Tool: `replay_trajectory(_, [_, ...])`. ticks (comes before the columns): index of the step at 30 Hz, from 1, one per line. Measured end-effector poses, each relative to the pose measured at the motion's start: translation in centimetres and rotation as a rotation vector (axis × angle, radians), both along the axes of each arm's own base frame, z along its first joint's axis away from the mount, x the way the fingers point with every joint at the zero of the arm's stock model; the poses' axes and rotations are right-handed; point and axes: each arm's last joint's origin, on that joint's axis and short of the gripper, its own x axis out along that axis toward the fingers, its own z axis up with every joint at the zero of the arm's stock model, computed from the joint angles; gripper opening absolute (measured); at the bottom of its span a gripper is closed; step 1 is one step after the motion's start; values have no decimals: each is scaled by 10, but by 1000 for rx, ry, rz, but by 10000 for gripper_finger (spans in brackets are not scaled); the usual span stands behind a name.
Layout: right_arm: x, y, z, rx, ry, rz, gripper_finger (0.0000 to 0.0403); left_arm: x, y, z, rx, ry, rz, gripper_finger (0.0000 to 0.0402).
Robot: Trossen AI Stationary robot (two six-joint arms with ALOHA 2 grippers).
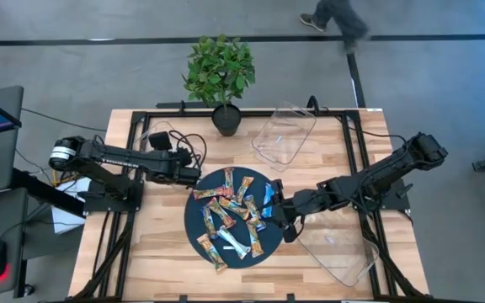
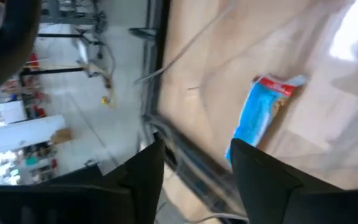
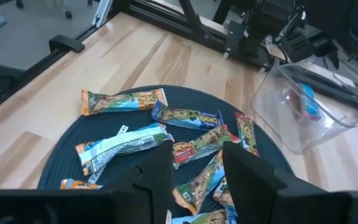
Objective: Pick and place Granola Bars by type
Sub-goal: Put the yellow granola bar into the bottom transparent bin
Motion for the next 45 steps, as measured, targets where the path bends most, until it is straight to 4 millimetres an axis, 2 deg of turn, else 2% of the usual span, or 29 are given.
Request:
replay_trajectory(4, [1,-1,1,32,-10,-17,134,-2,-4,10,28,8,6,192])
replay_trajectory(8, [9,0,-5,62,-28,-30,134,3,-20,26,38,-79,-62,191])
replay_trajectory(14, [28,4,-20,90,-26,-63,134,2,-65,47,-7,-285,-313,190])
replay_trajectory(20, [52,18,-5,186,-15,-113,134,-14,-114,61,-54,-555,-565,190])
replay_trajectory(23, [67,29,0,176,53,-133,134,-28,-138,54,-10,-659,-704,190])
replay_trajectory(27, [82,43,1,100,228,-160,134,-47,-160,38,53,-784,-815,190])
replay_trajectory(31, [99,51,8,188,354,-280,134,-61,-173,15,126,-877,-868,190])
replay_trajectory(35, [113,51,7,306,468,-461,134,-73,-172,-10,196,-932,-882,190])
replay_trajectory(39, [113,52,3,369,596,-645,134,-84,-165,-30,251,-962,-895,190])
replay_trajectory(45, [106,53,-4,507,675,-876,134,-90,-163,-31,330,-965,-928,190])
